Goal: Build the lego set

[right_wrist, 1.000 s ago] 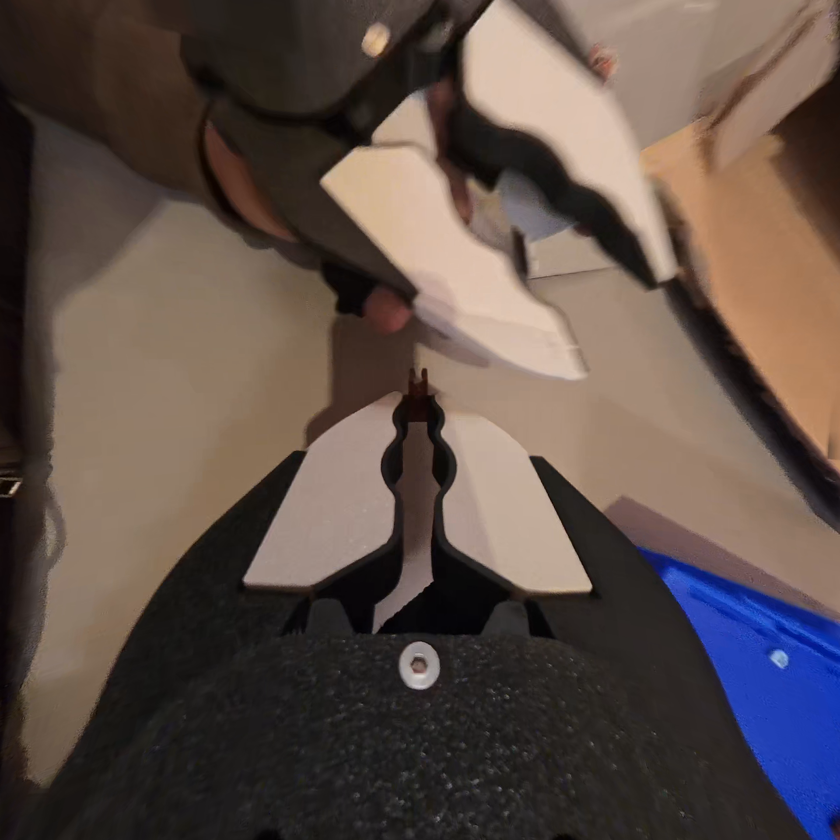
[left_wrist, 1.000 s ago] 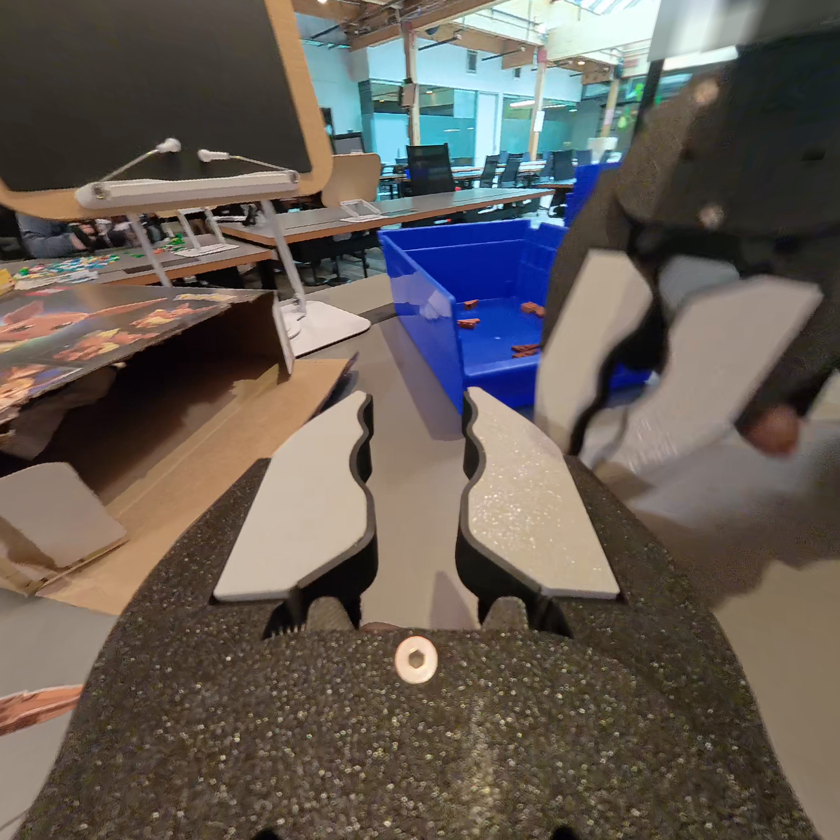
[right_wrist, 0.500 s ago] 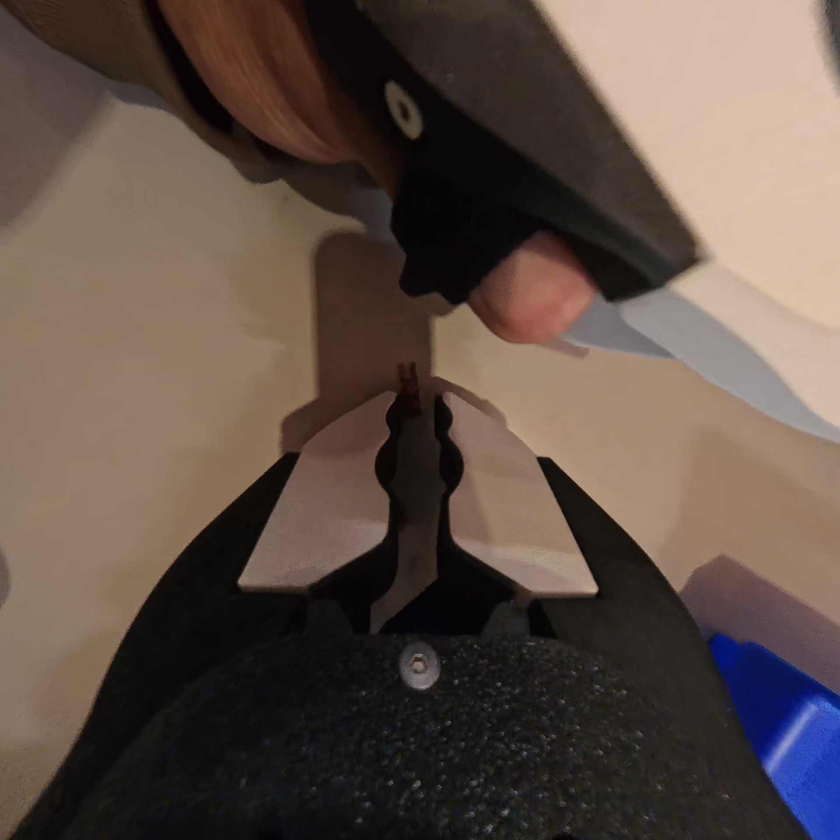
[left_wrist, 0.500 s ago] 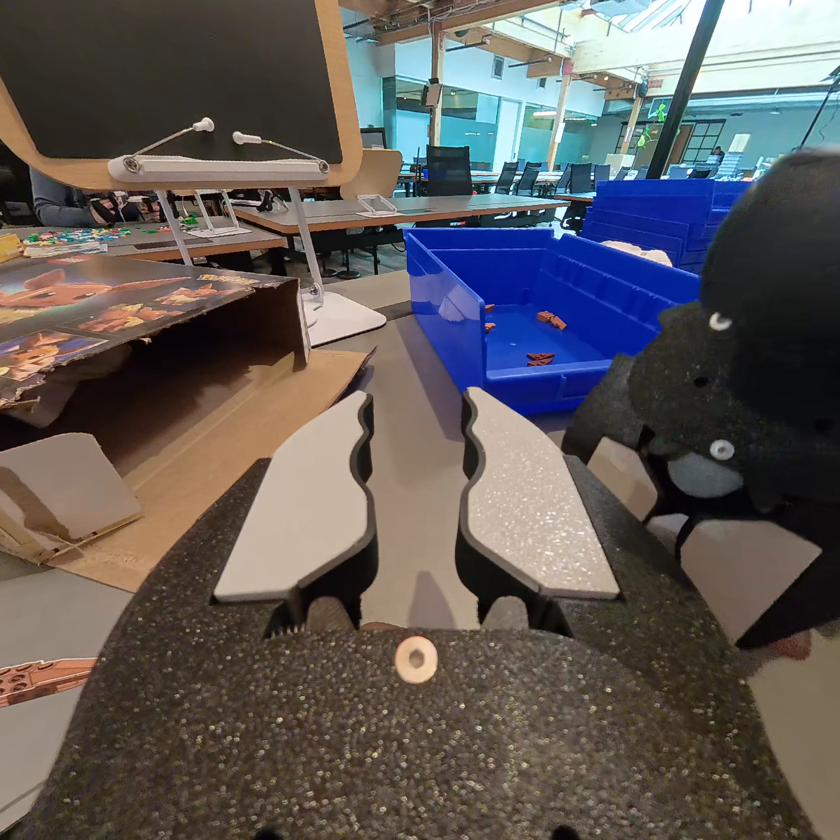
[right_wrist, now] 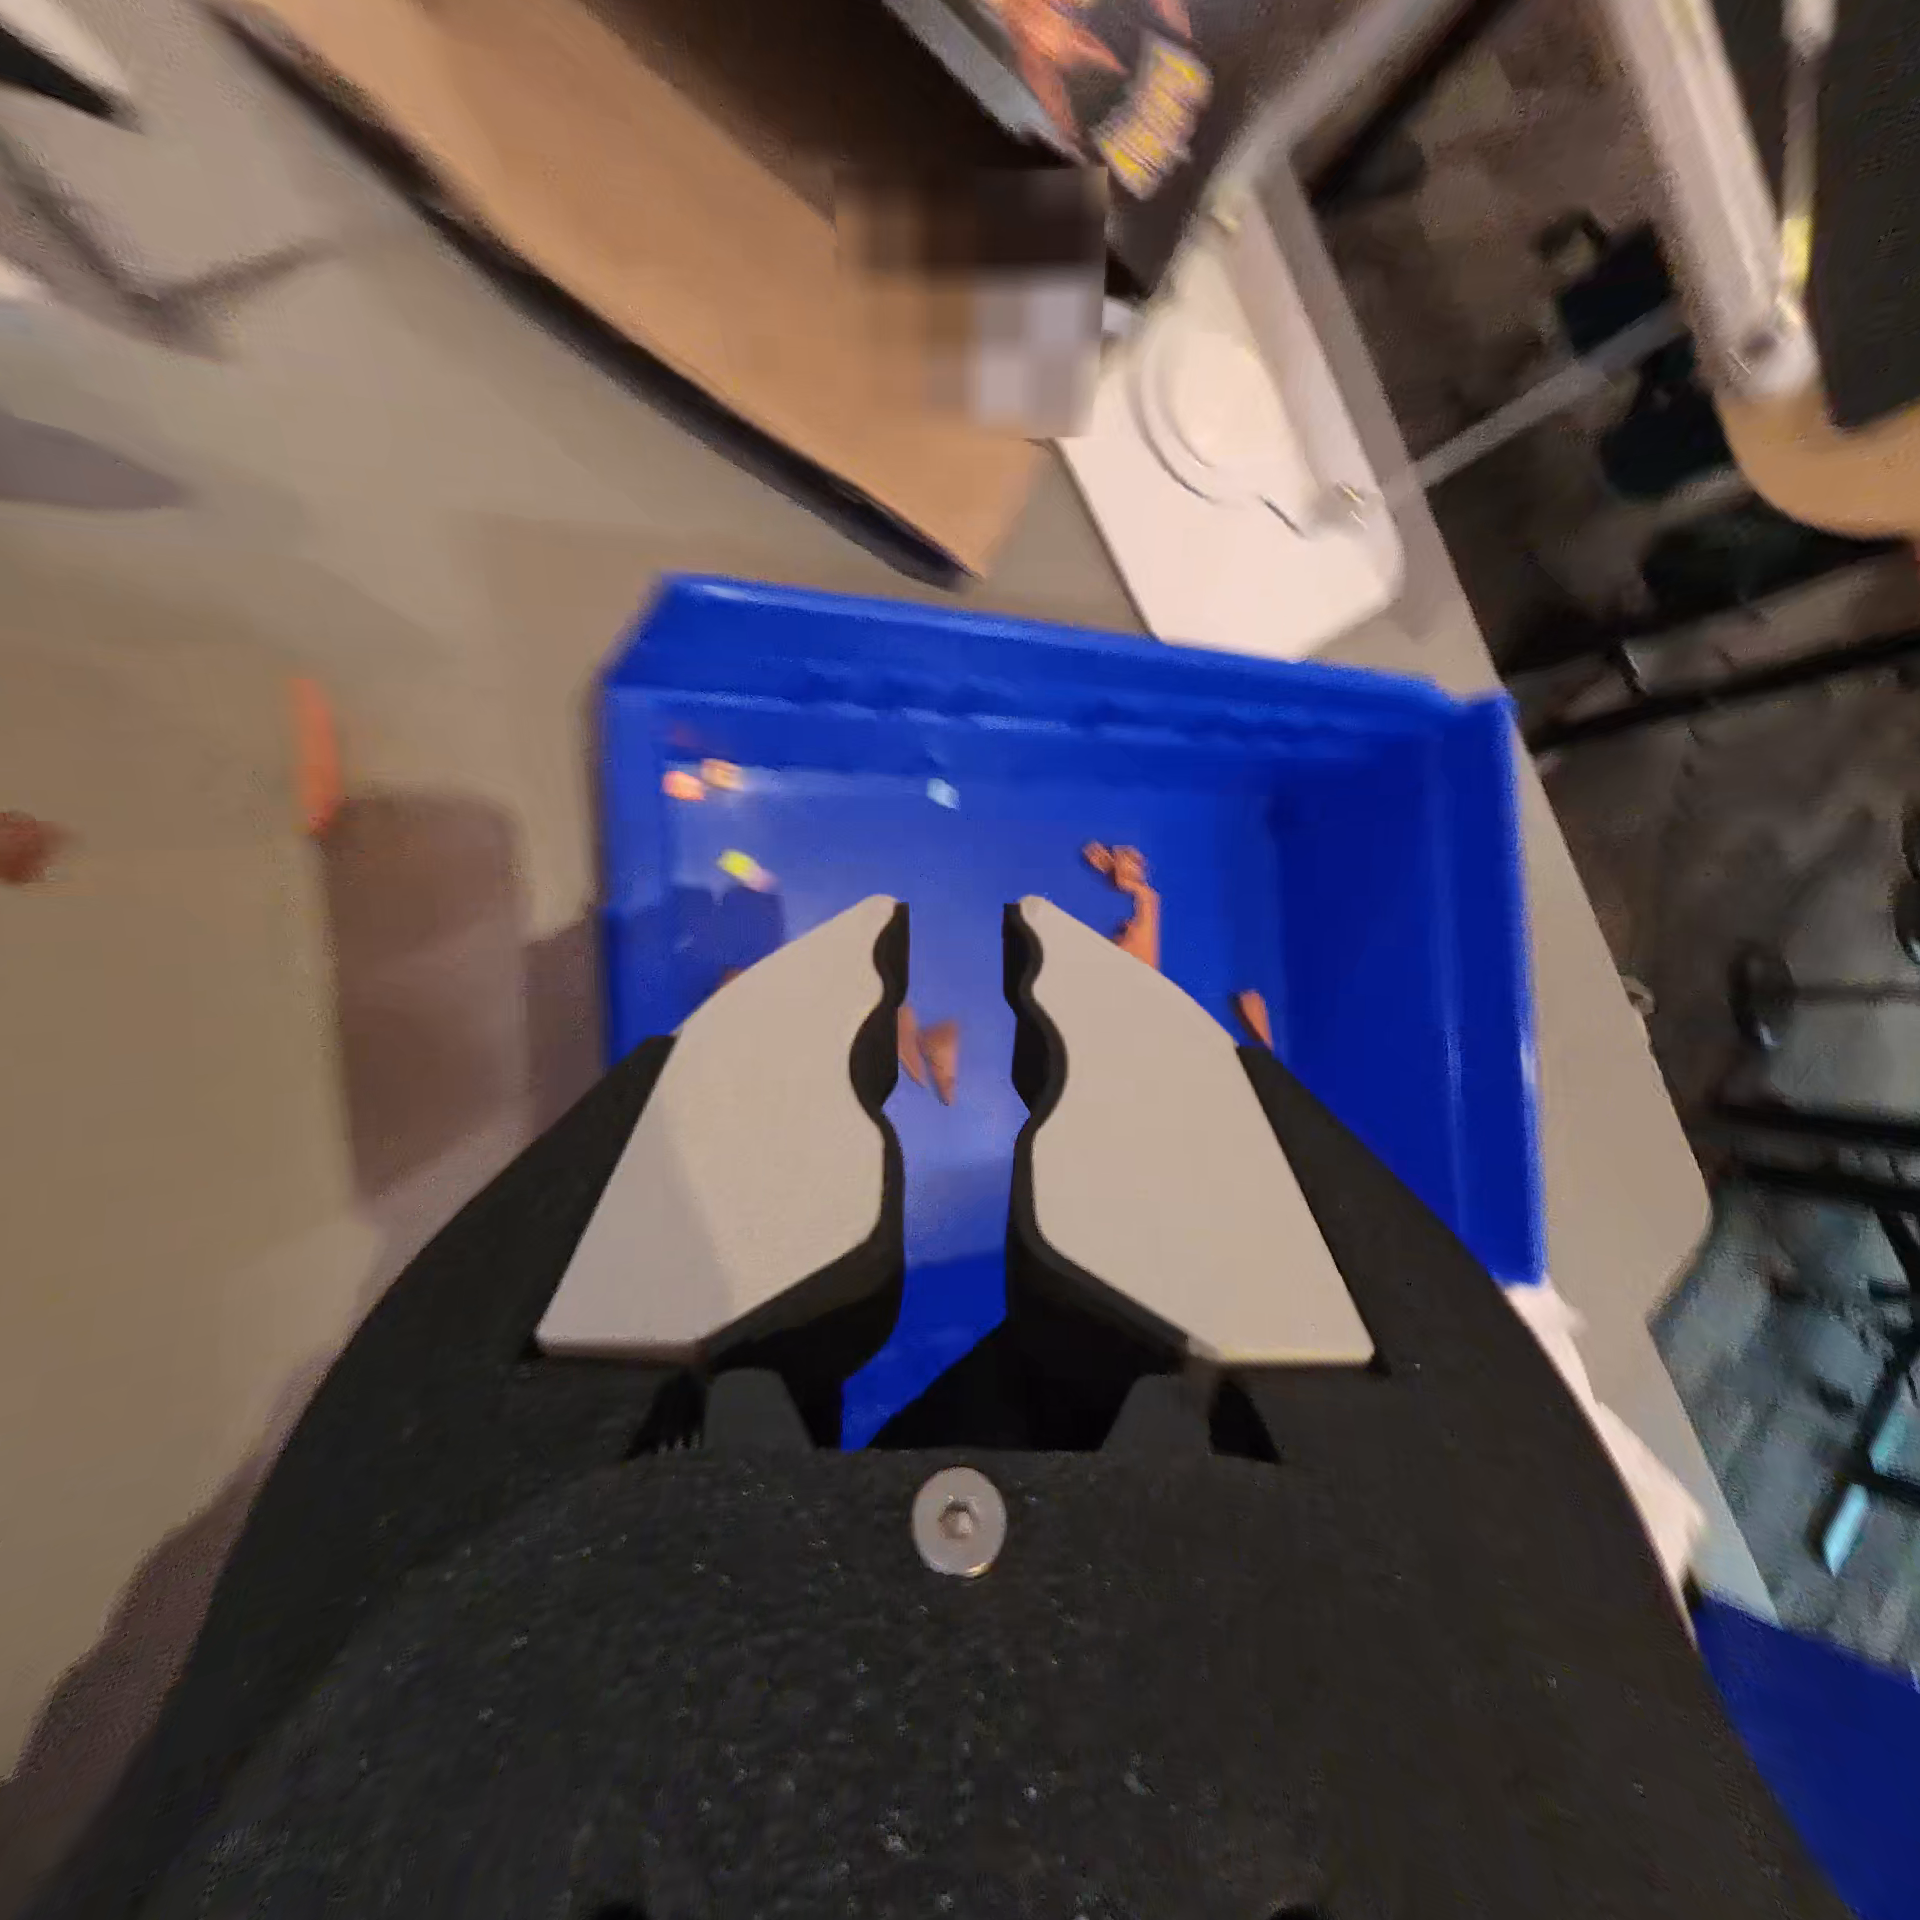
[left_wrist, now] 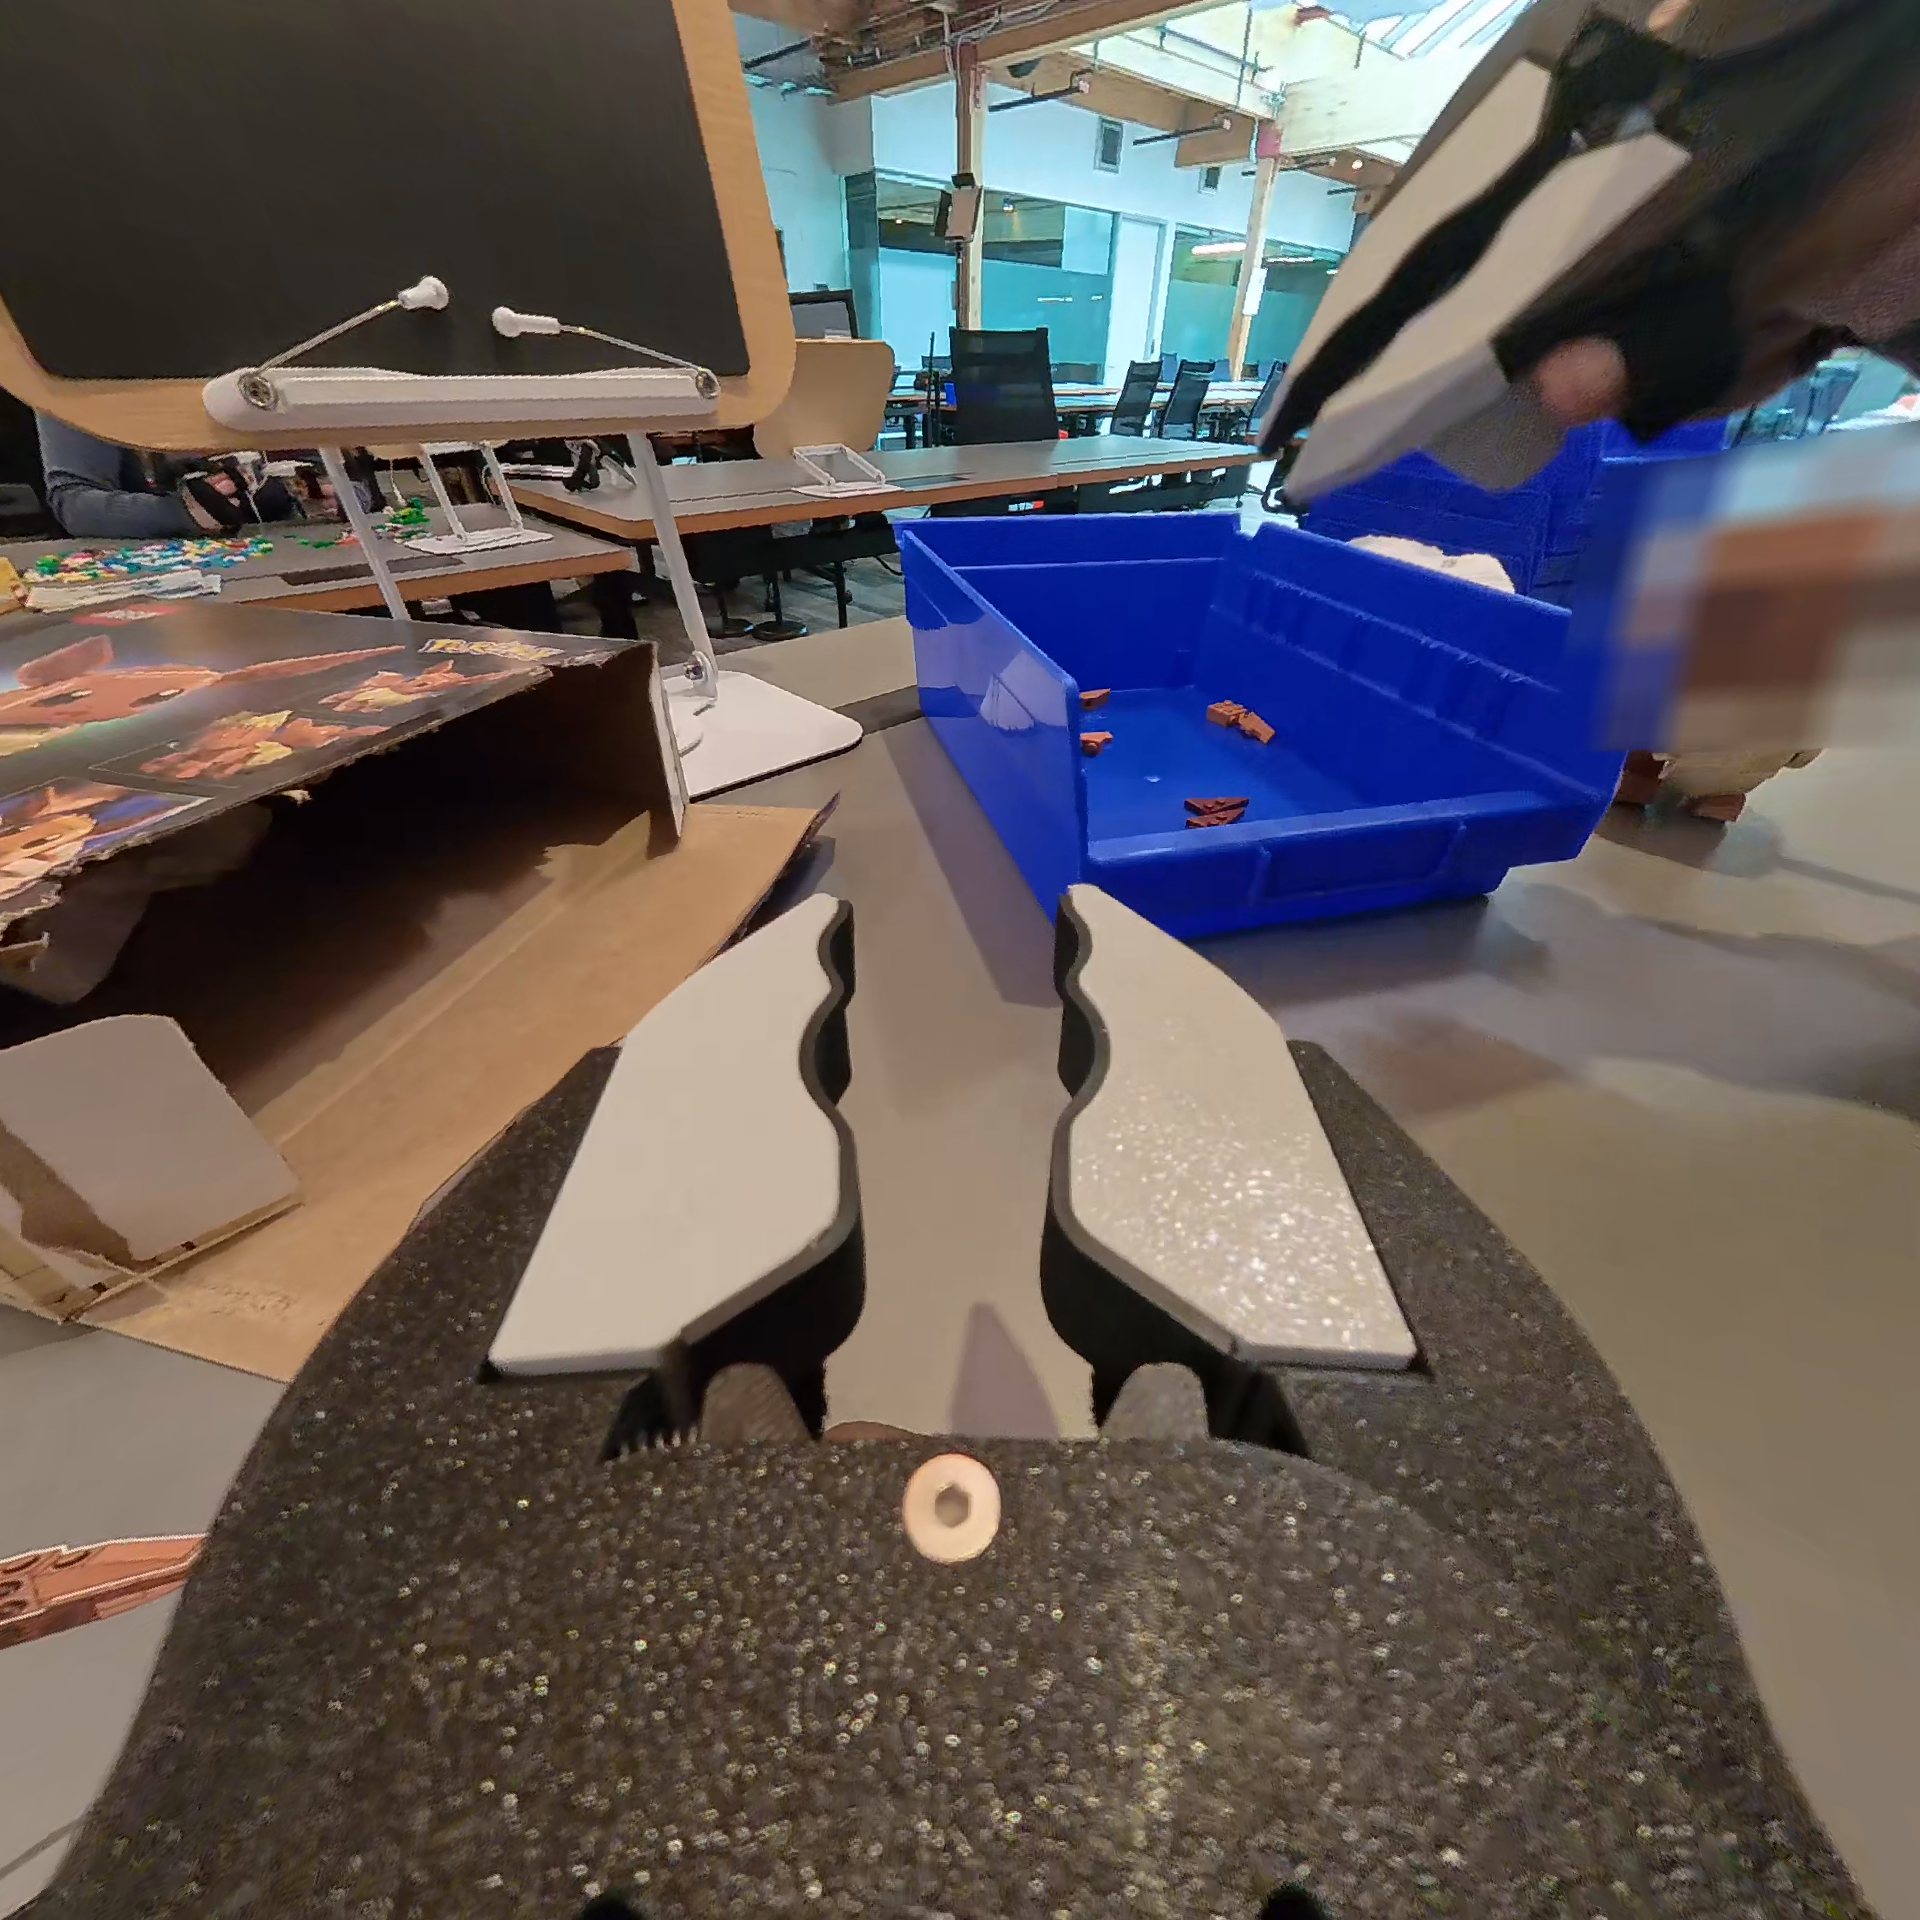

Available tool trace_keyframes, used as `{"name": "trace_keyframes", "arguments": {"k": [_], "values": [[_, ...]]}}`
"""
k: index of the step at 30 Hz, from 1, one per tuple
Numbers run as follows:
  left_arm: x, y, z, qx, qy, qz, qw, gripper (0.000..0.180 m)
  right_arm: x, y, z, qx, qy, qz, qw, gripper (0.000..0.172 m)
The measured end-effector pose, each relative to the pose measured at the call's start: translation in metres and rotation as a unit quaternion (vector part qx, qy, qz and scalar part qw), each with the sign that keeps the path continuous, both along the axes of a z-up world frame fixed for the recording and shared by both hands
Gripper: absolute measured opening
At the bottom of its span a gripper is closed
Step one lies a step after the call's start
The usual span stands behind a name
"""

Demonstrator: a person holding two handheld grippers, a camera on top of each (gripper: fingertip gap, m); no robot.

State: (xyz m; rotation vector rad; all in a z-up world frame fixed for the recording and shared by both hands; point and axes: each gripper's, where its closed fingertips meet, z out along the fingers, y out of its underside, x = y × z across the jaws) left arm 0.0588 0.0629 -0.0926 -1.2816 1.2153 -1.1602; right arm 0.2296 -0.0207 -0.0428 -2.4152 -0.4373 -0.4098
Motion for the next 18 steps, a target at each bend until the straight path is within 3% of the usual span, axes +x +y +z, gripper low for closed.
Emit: {"name": "trace_keyframes", "arguments": {"k": [4, 14, 18], "values": [[0.001, -0.005, -0.001, 0.017, 0.003, -0.005, 1.0, 0.037, 0.036, -0.006, -0.005, -0.019, 0.018, -0.044, 0.999, 0.017], [0.0, -0.004, 0.0, 0.01, 0.0, -0.008, 1.0, 0.037, 0.04, 0.016, -0.03, -0.068, 0.035, -0.026, 0.997, 0.017], [0.0, -0.006, -0.001, 0.012, 0.002, -0.01, 1.0, 0.037, 0.047, 0.037, -0.05, -0.129, 0.043, 0.005, 0.991, 0.016]]}}
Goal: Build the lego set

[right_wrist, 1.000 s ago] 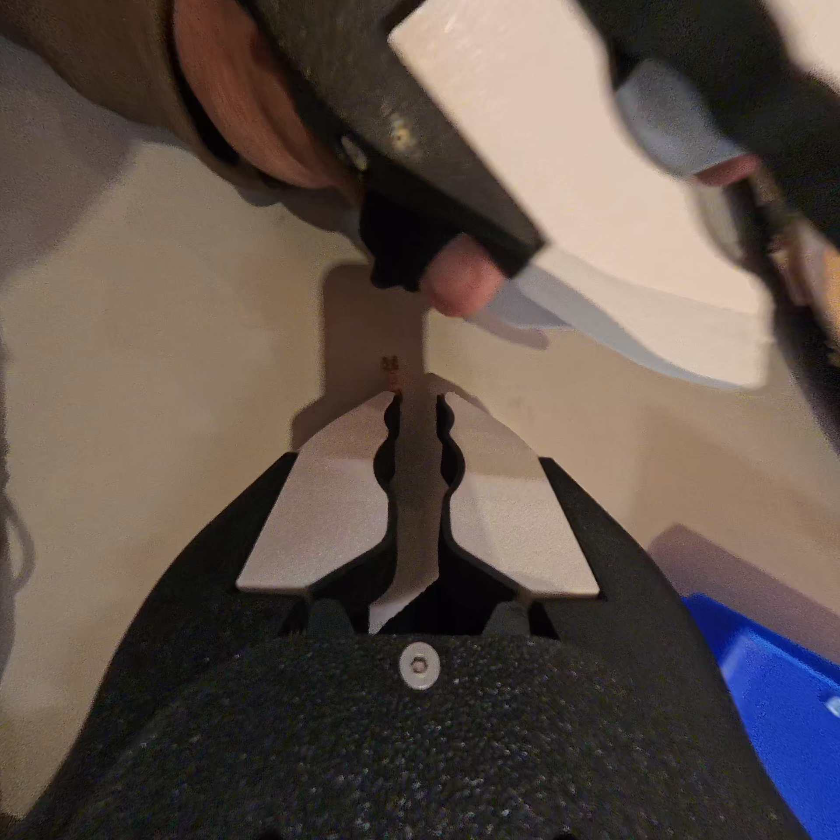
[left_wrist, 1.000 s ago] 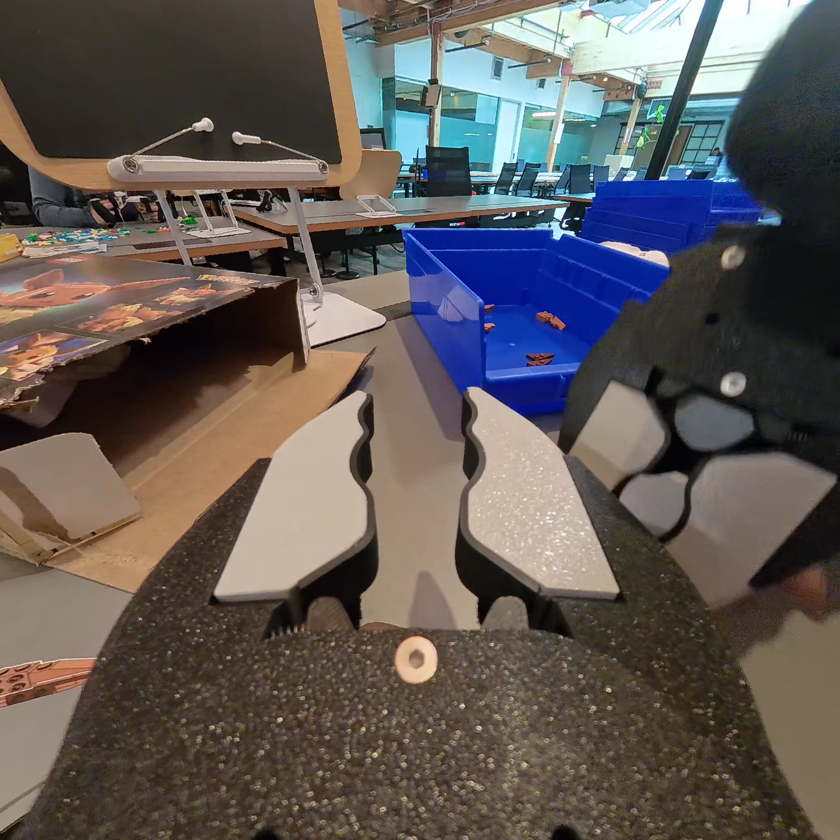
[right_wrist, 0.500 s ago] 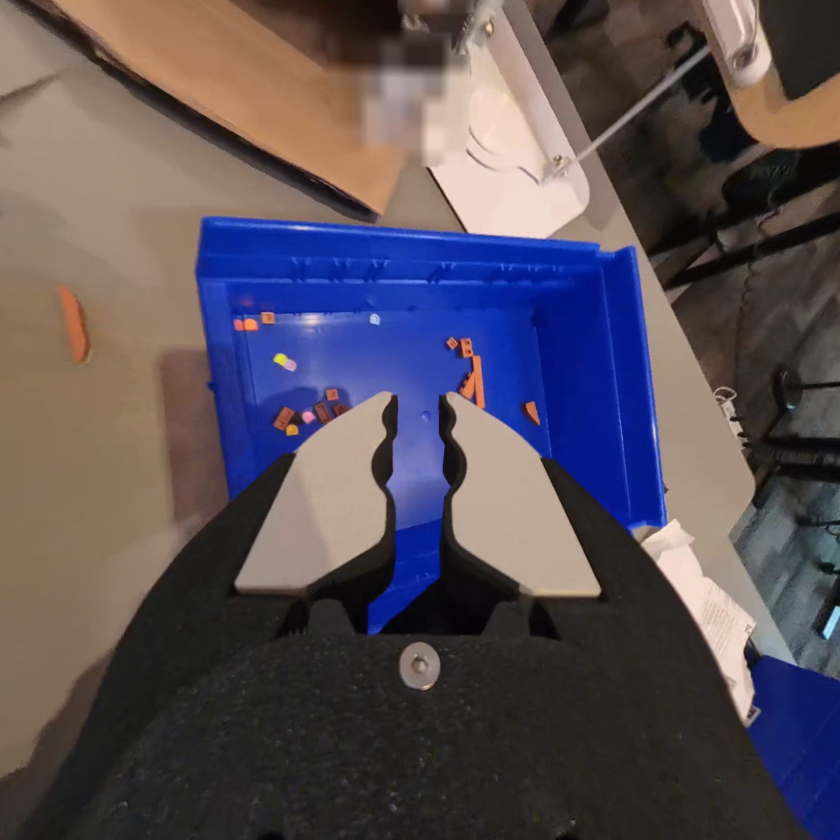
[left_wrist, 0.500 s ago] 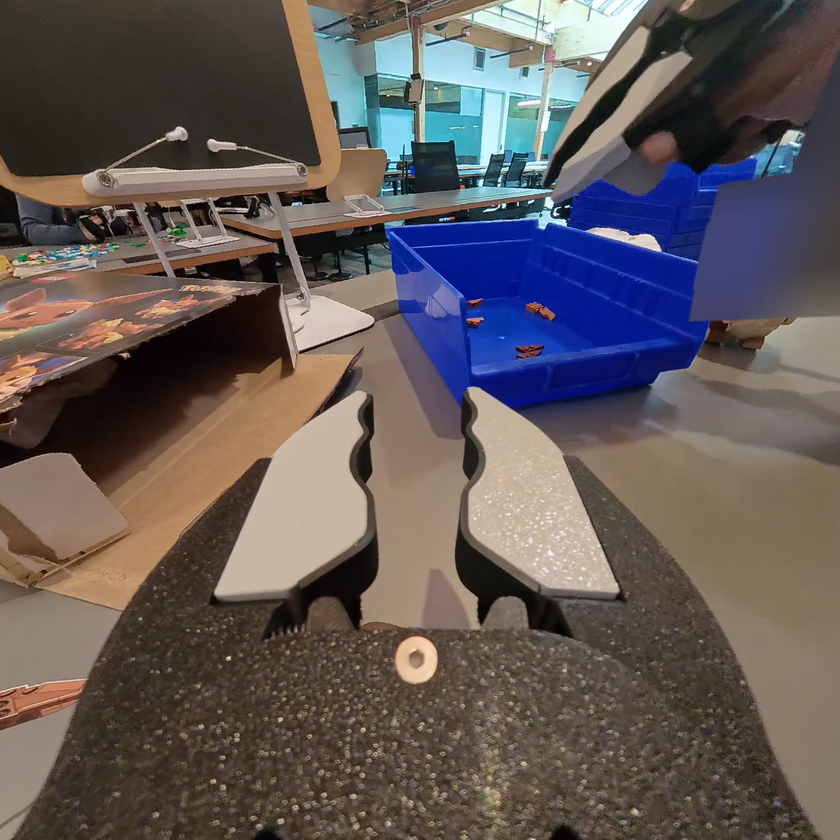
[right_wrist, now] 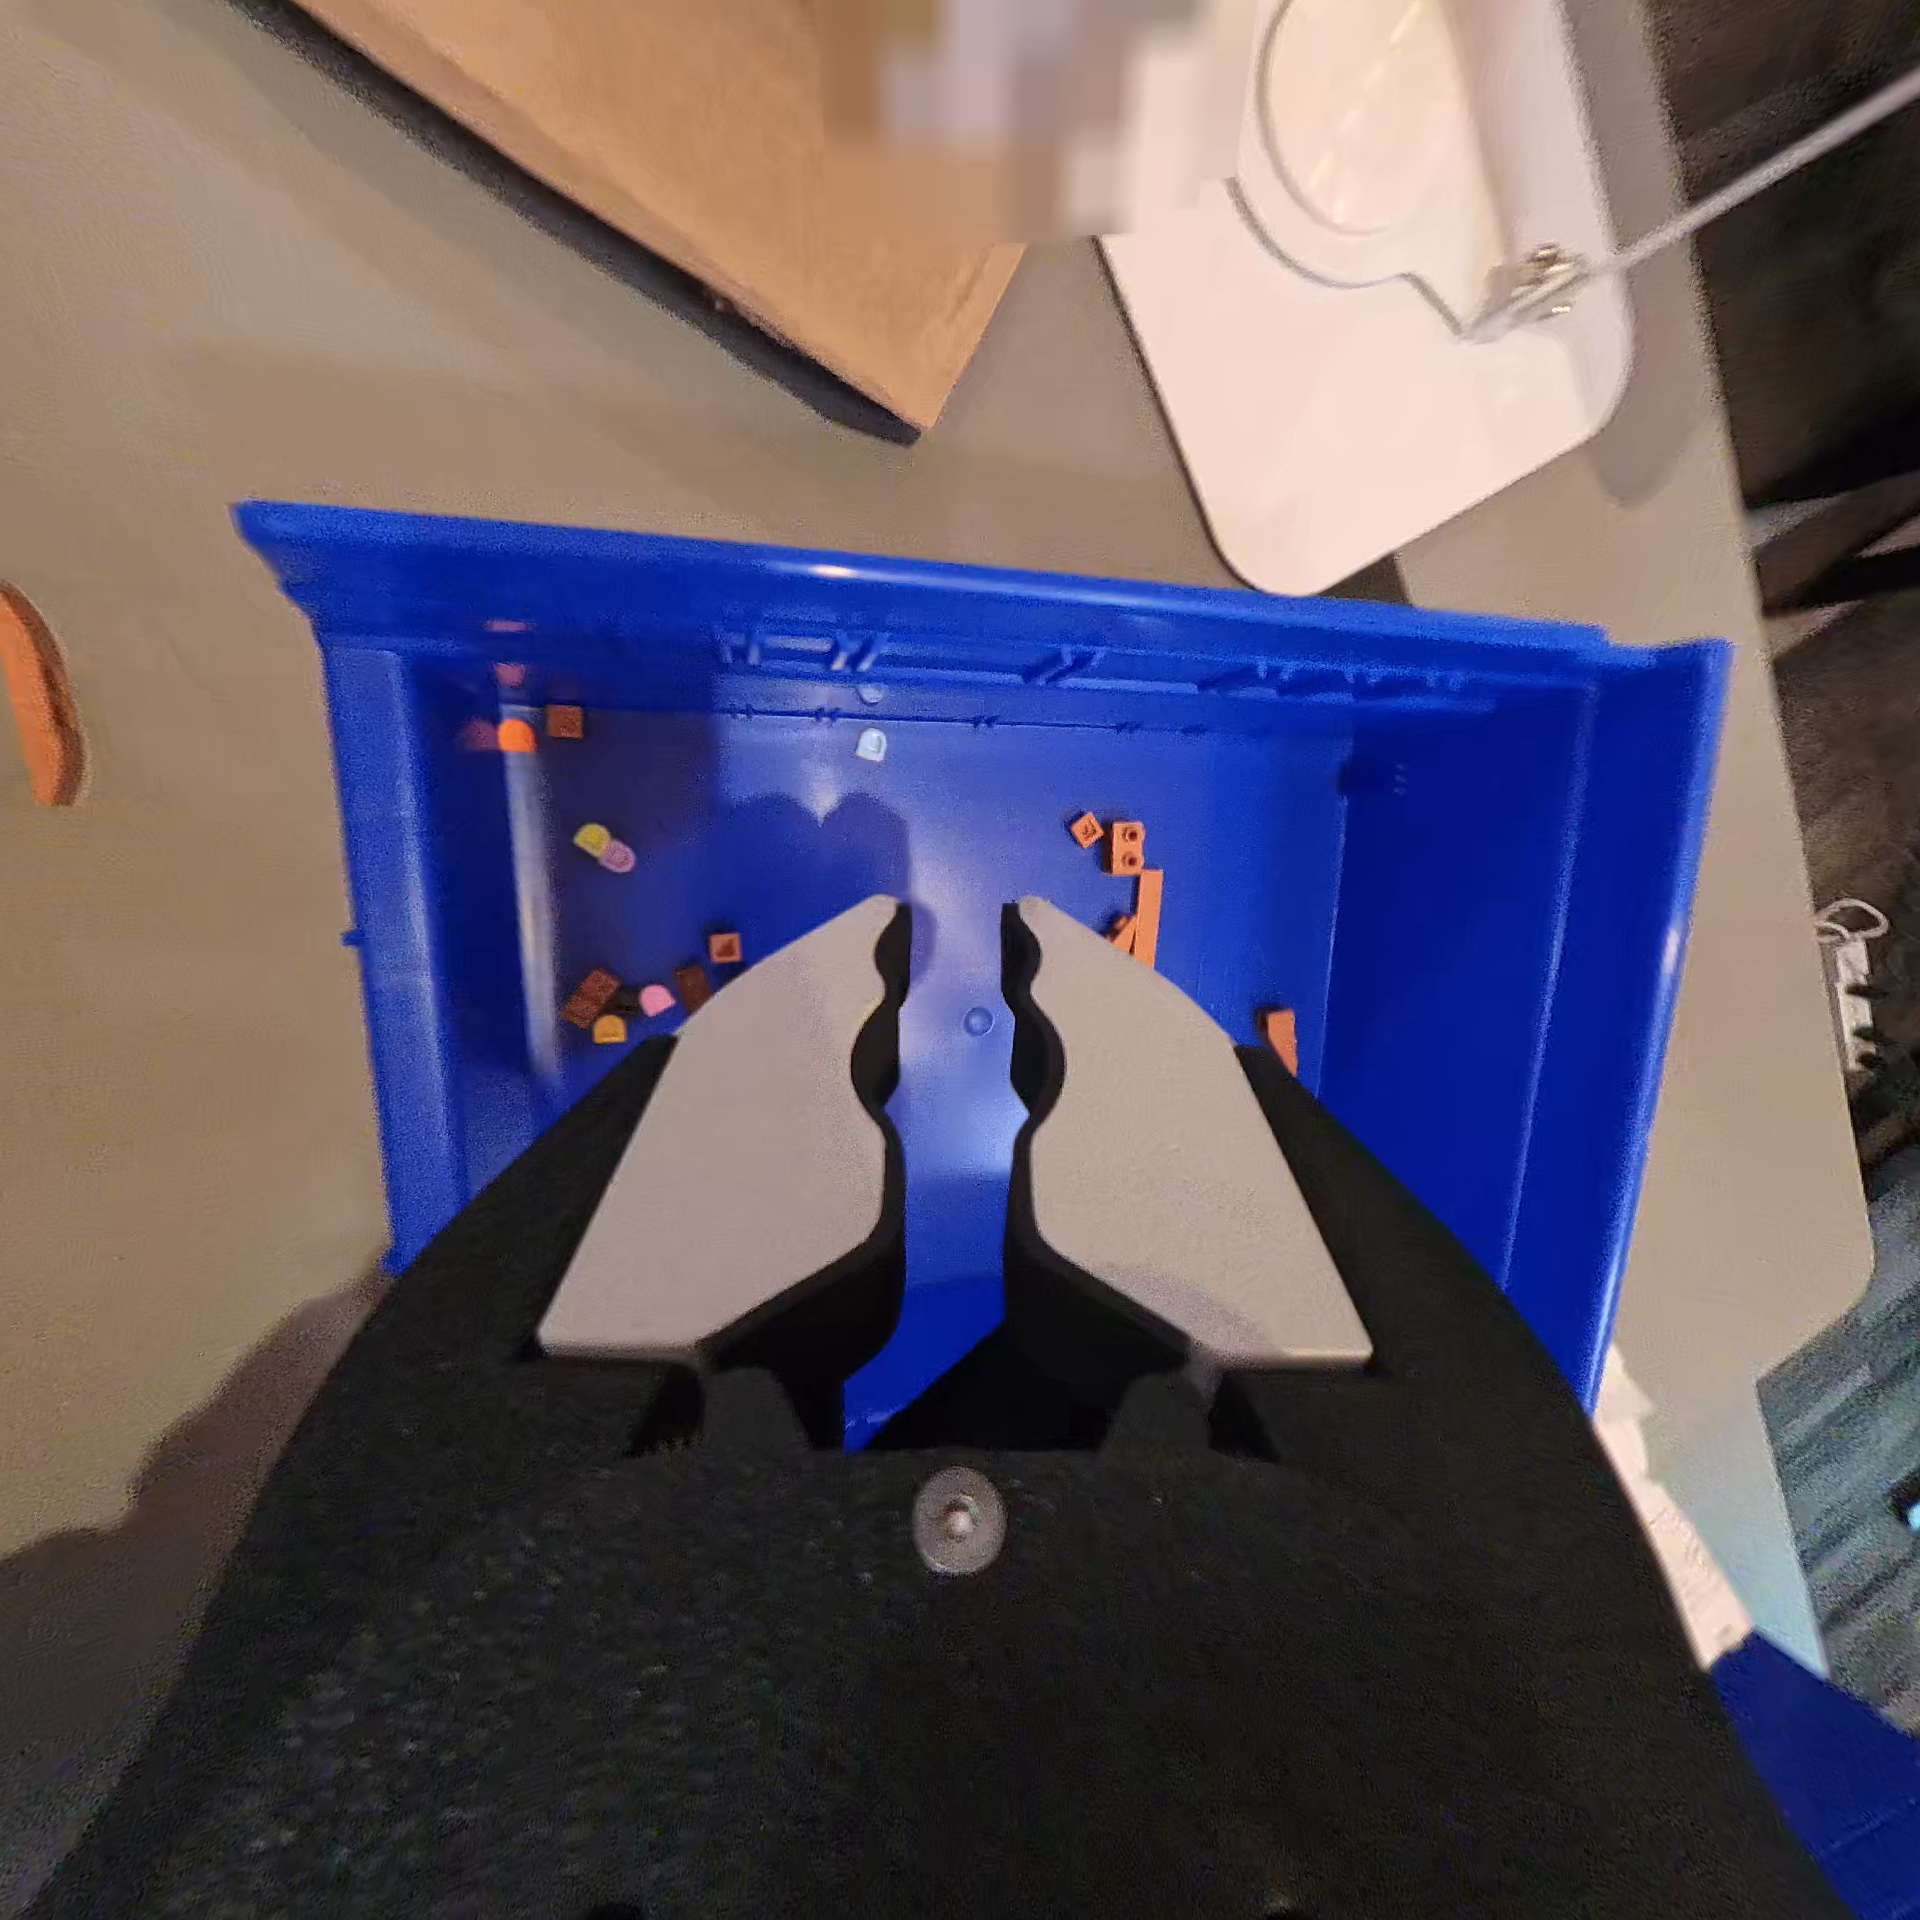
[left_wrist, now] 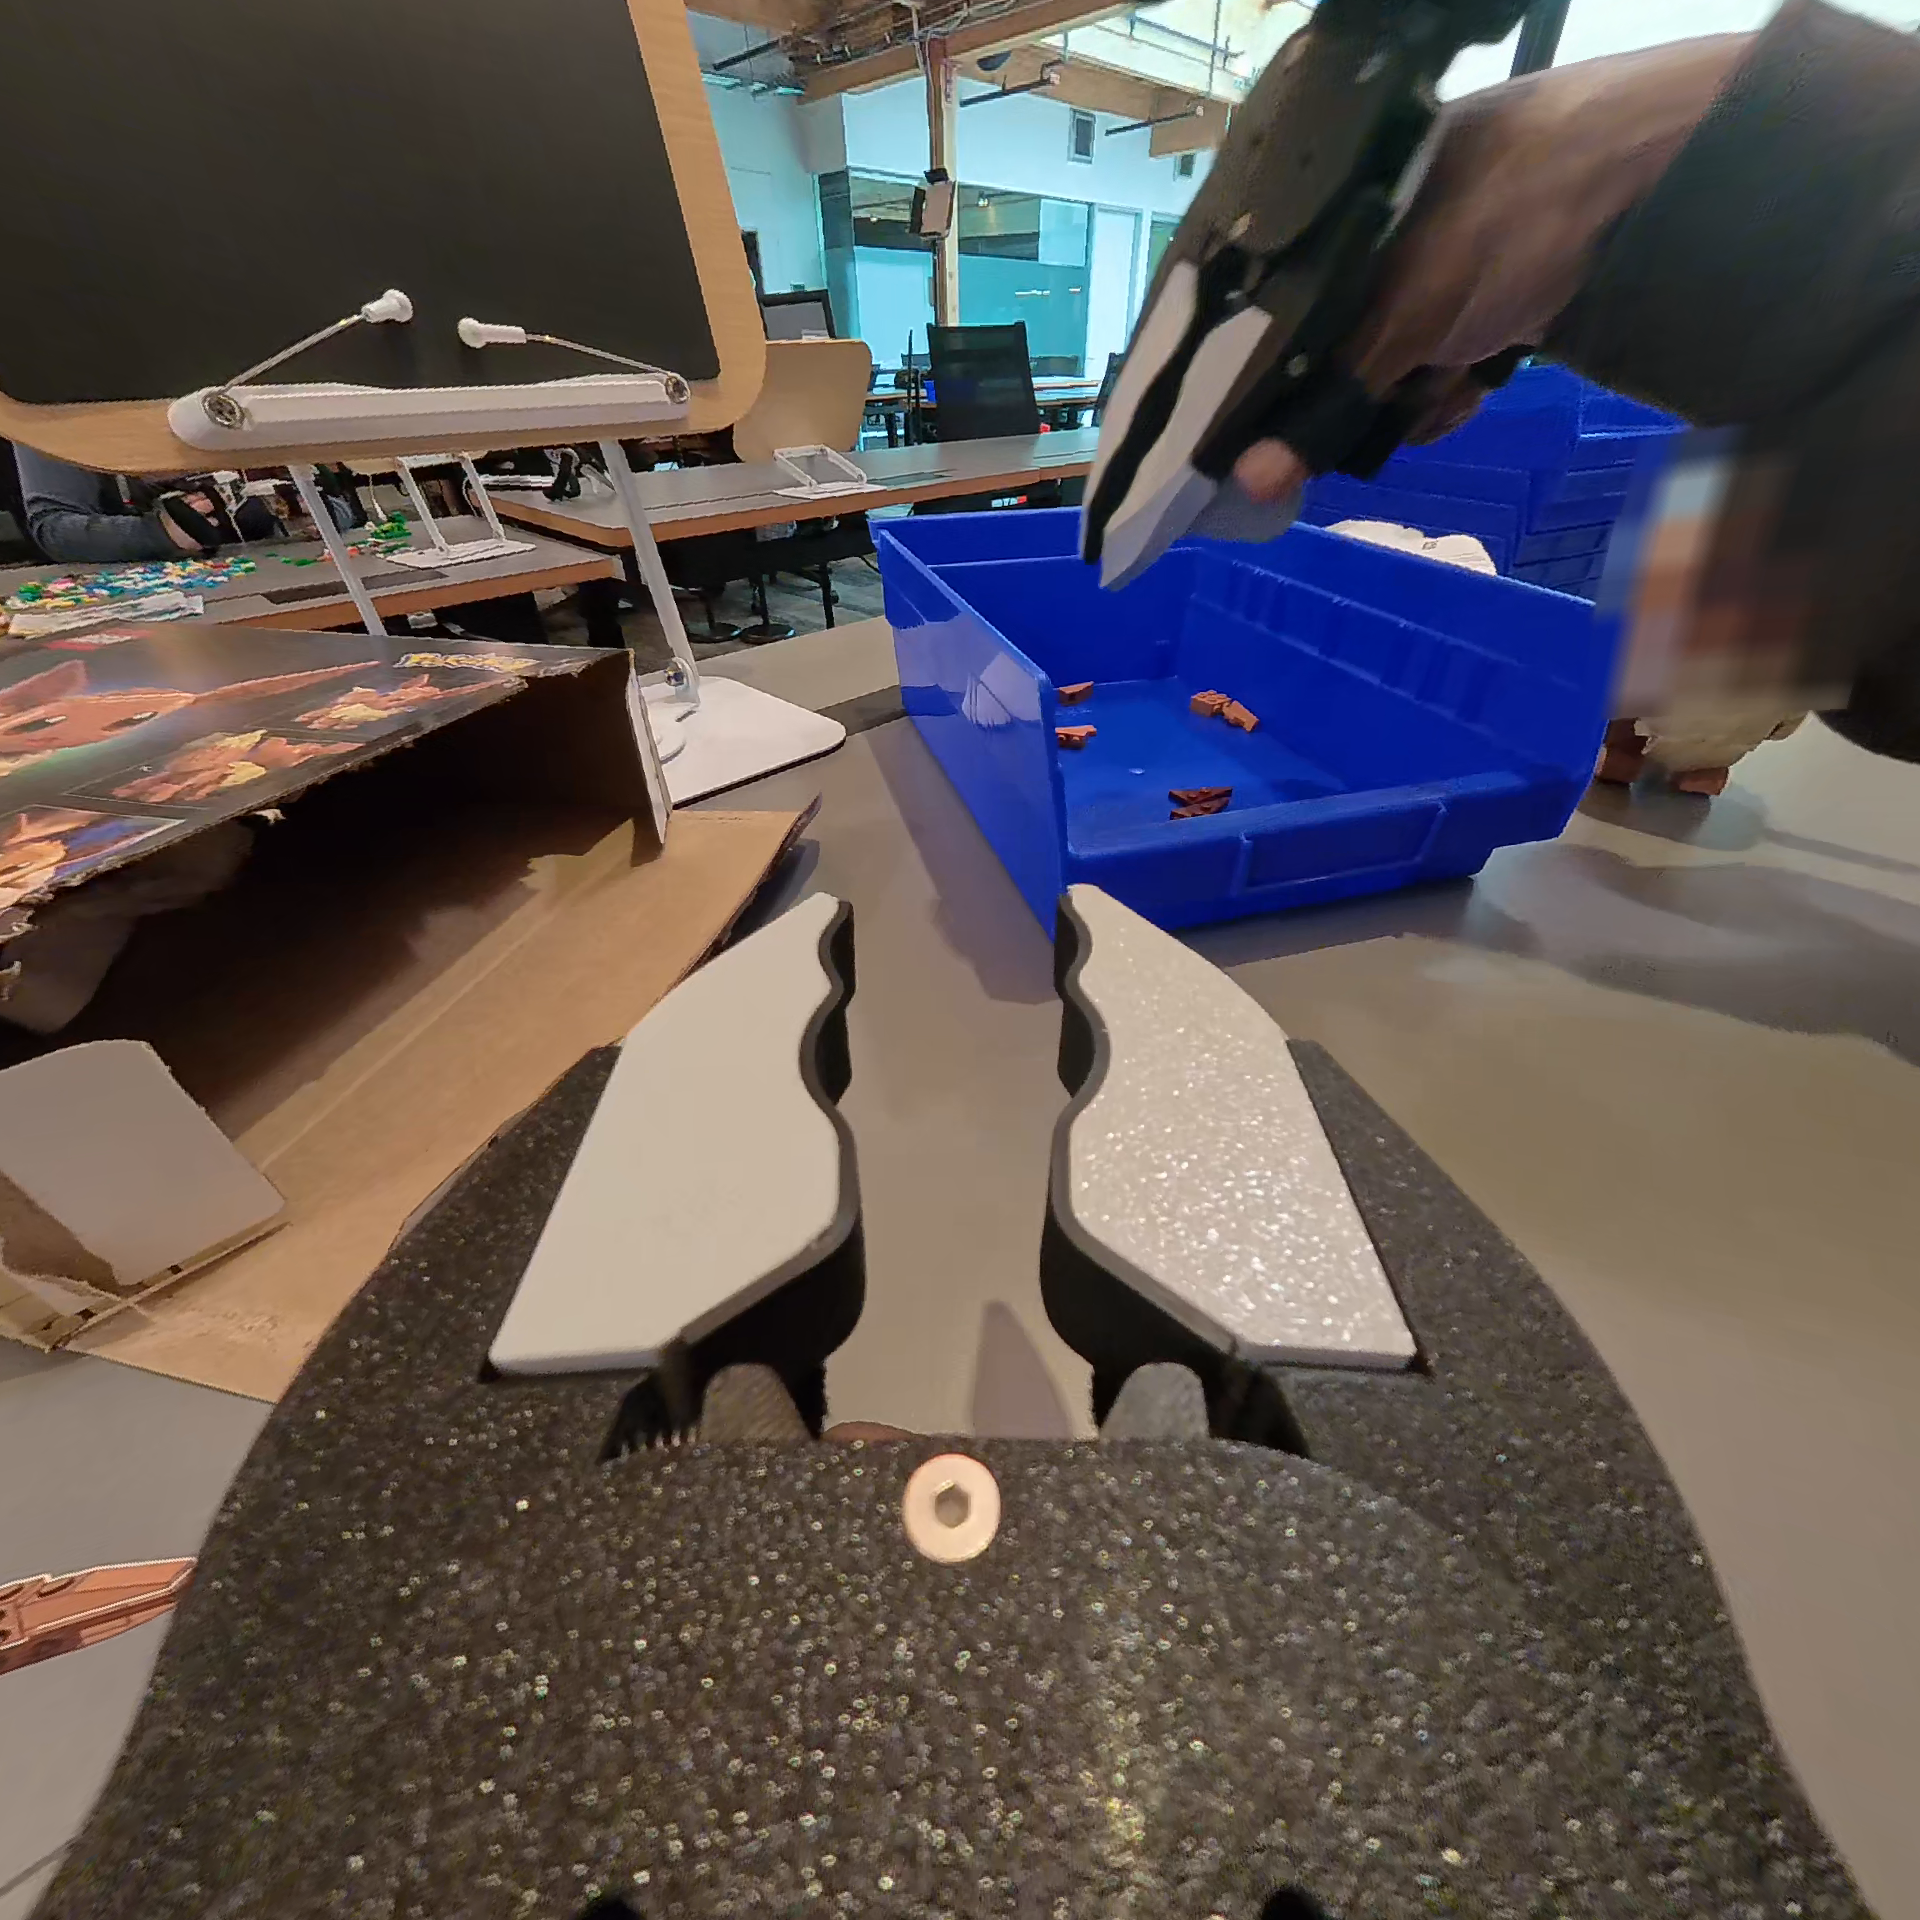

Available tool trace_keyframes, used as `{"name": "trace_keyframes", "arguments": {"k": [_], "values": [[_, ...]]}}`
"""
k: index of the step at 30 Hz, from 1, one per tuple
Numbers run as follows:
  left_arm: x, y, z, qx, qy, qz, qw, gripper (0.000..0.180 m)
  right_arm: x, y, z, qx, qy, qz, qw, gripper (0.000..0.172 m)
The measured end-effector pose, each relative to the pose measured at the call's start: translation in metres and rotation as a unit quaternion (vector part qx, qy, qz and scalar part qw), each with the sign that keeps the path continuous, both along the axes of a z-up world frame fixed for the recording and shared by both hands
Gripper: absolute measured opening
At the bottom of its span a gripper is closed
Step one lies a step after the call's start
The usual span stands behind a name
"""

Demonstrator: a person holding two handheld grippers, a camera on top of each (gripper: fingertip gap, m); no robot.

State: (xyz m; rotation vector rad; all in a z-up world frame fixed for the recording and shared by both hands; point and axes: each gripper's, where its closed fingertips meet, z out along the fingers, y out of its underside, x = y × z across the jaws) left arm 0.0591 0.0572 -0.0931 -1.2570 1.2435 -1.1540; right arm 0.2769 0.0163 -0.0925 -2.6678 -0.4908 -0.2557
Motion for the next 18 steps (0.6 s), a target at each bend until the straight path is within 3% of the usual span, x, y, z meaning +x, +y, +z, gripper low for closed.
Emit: {"name": "trace_keyframes", "arguments": {"k": [7, 18], "values": [[0.0, -0.002, 0.0, 0.003, 0.001, -0.003, 1.0, 0.037, 0.042, 0.024, -0.058, -0.118, -0.021, 0.095, 0.988, 0.02], [0.0, -0.002, 0.0, -0.001, 0.002, -0.005, 1.0, 0.037, 0.056, 0.03, -0.079, -0.127, -0.026, 0.153, 0.98, 0.02]]}}
